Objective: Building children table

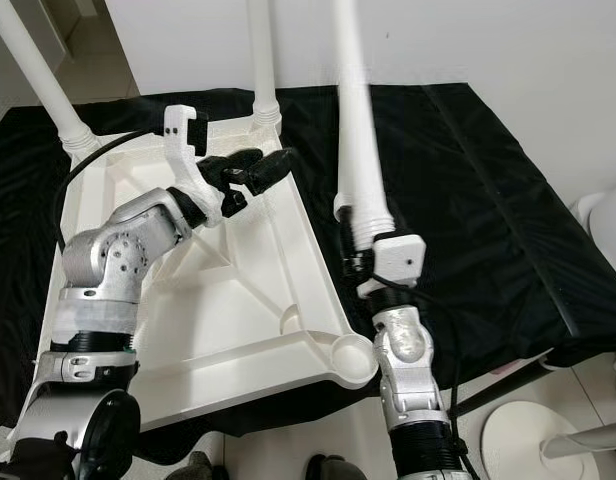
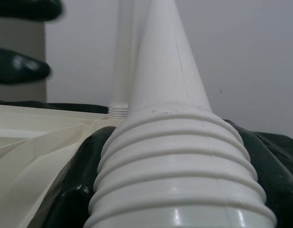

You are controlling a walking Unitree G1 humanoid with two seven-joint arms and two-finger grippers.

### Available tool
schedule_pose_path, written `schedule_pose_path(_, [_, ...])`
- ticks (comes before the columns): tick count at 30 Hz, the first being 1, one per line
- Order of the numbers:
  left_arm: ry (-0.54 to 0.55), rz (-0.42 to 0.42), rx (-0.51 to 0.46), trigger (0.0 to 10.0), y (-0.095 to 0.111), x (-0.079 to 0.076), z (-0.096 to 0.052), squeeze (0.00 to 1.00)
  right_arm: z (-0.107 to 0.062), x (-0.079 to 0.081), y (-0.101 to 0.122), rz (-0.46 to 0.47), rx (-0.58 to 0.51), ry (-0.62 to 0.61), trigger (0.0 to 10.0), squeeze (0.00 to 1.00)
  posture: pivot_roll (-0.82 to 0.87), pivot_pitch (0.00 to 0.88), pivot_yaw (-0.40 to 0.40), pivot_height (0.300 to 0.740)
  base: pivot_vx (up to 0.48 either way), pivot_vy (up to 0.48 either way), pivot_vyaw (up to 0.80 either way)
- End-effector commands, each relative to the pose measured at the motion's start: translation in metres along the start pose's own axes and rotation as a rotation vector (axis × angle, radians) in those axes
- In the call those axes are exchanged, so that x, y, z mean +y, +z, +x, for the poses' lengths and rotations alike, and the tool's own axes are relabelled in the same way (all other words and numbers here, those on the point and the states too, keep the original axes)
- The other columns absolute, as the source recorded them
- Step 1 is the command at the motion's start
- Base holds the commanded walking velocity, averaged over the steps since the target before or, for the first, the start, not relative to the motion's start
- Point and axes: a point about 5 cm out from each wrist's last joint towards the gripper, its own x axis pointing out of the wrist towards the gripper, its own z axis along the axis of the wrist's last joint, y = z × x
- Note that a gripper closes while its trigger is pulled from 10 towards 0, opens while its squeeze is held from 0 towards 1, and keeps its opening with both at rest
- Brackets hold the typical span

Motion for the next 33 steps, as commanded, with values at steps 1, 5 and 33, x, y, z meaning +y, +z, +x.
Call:
schedule_pose_path(1, [-0.162, -0.044, 0.016, 10.0, 0.003, -0.009, 0.002, 0.00, 0.004, -0.001, 0.010, -0.036, -0.058, 0.009, 10.0, 0.00, -0.02, 0.071, 0.032, 0.740, 0.000, 0.000, 0.00])
schedule_pose_path(5, [-0.232, -0.128, 0.012, 10.0, 0.008, -0.013, 0.002, 0.00, 0.009, 0.000, 0.015, -0.041, -0.078, 0.024, 10.0, 0.00, -0.02, 0.068, 0.032, 0.740, 0.000, 0.000, 0.00])
schedule_pose_path(33, [-0.185, -0.230, -0.033, 10.0, 0.044, 0.002, 0.015, 0.00, -0.011, 0.038, 0.011, -0.186, -0.099, 0.236, 10.0, 0.00, -0.04, 0.050, 0.036, 0.740, 0.000, 0.000, 0.00])
